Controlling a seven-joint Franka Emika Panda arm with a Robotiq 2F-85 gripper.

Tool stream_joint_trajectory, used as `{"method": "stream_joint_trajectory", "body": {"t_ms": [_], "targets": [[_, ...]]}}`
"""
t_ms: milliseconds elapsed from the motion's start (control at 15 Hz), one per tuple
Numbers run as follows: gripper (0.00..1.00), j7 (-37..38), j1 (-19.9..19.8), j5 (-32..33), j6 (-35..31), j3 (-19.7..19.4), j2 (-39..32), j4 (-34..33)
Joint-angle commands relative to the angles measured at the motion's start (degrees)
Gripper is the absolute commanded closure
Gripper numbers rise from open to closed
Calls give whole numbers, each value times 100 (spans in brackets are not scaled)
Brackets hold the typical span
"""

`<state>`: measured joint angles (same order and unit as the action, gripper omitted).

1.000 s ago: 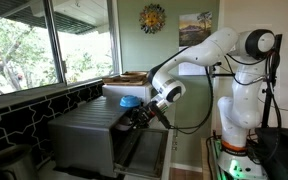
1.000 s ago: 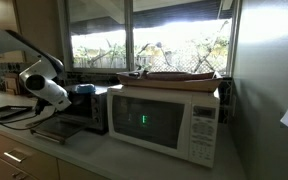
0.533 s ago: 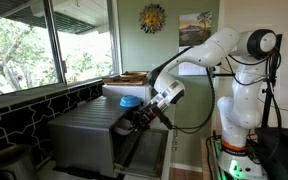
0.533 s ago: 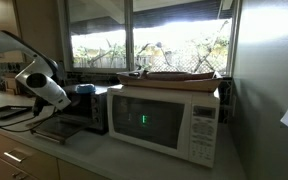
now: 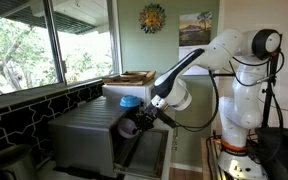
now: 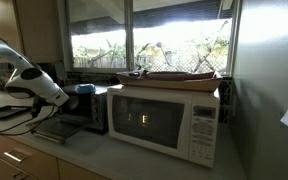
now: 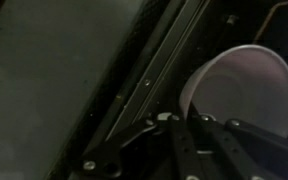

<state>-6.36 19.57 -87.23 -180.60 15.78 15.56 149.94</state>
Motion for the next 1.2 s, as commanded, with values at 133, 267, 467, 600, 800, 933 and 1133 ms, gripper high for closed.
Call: {"method": "stream_joint_trajectory", "body": {"t_ms": [133,267,467,600,800,933,1133], "targets": [[98,952,-501,1770,-445,555,117,757],[98,1047,-855,2167,-428,842,315,876],[98,953,-1474,2726,-447,1415,782,989],[98,572,-2033,2794,-451,1898,859,740],[98,482,-2216,3062,-496,2225,1494,925],[98,313,-2271,3194,-401,2372,1778,946],[98,-241,-2654,3051,-142,2795,1917,764]]}}
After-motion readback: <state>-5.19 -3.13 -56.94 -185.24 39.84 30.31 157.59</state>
